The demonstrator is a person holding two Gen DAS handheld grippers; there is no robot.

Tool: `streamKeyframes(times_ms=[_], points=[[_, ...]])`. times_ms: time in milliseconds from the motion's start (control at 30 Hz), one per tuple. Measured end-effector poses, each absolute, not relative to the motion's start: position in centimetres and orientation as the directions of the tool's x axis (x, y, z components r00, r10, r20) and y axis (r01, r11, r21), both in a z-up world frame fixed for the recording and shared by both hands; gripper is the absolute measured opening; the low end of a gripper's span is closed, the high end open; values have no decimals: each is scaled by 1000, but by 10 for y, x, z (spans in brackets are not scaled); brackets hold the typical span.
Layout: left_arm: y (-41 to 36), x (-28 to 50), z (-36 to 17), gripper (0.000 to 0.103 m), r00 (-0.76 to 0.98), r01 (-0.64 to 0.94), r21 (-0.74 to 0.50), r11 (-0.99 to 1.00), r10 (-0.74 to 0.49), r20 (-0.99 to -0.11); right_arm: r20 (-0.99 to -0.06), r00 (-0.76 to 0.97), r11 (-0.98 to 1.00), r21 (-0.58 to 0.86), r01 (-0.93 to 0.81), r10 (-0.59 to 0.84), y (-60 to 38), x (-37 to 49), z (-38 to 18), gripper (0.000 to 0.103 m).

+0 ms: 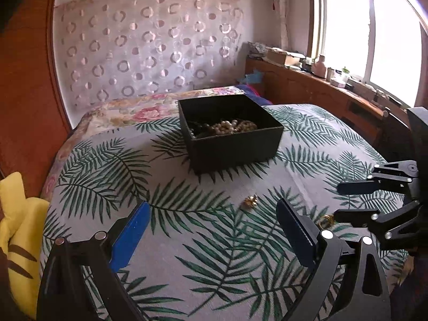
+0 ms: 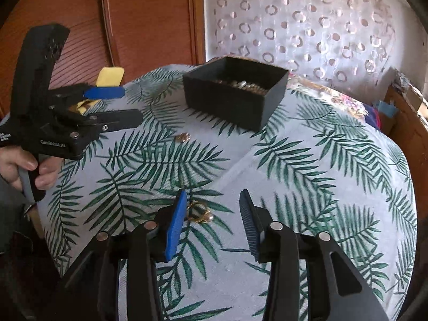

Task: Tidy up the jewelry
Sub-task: 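Grasp the gold ring with the right tool while the left tool reaches the brooch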

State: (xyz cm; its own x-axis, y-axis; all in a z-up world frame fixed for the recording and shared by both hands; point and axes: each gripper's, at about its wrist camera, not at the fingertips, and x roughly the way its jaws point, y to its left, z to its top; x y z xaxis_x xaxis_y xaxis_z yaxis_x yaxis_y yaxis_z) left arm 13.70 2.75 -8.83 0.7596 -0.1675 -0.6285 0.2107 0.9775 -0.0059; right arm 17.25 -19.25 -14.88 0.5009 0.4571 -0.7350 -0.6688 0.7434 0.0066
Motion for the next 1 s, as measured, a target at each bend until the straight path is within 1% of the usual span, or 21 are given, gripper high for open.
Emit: streamKeyframes(times_ms=[133, 300, 333, 367, 400, 433, 833, 900, 933, 967, 1000], points=[[24, 135, -88, 91, 754, 225, -2, 974, -175, -633, -762, 476, 726, -11, -687, 439, -184, 171, -158, 43], [23, 135, -93, 91, 740, 233, -2, 972, -179, -649, -773, 475, 711, -44, -702, 420, -180, 166, -163, 43], [23, 135, -95, 91, 737, 234, -2, 972, -179, -652, -773, 476, 709, -49, -703, 419, -179, 166, -163, 42], [22, 136, -96, 91, 734, 234, -3, 972, -179, -655, -773, 473, 705, -47, -708, 423, -179, 165, -162, 34], [22, 137, -98, 91, 729, 236, -5, 972, -181, -660, -772, 473, 702, -50, -710, 424, -179, 165, -162, 28], [22, 137, -99, 91, 726, 237, -7, 972, -182, -663, -771, 477, 700, -57, -711, 422, -179, 164, -162, 26], [15, 163, -111, 91, 668, 261, -55, 964, -221, -710, -750, 507, 740, -34, -672, 425, -199, 170, -155, 26], [12, 168, -112, 85, 657, 263, -62, 963, -226, -719, -745, 515, 748, -34, -663, 423, -204, 171, -154, 26], [10, 171, -113, 76, 651, 268, -62, 961, -228, -724, -743, 518, 751, -33, -660, 423, -206, 171, -153, 26], [8, 173, -114, 69, 645, 270, -60, 961, -227, -730, -742, 521, 754, -31, -656, 423, -207, 172, -153, 26], [5, 176, -115, 66, 641, 273, -57, 960, -226, -734, -741, 522, 756, -30, -654, 422, -208, 172, -152, 26]])
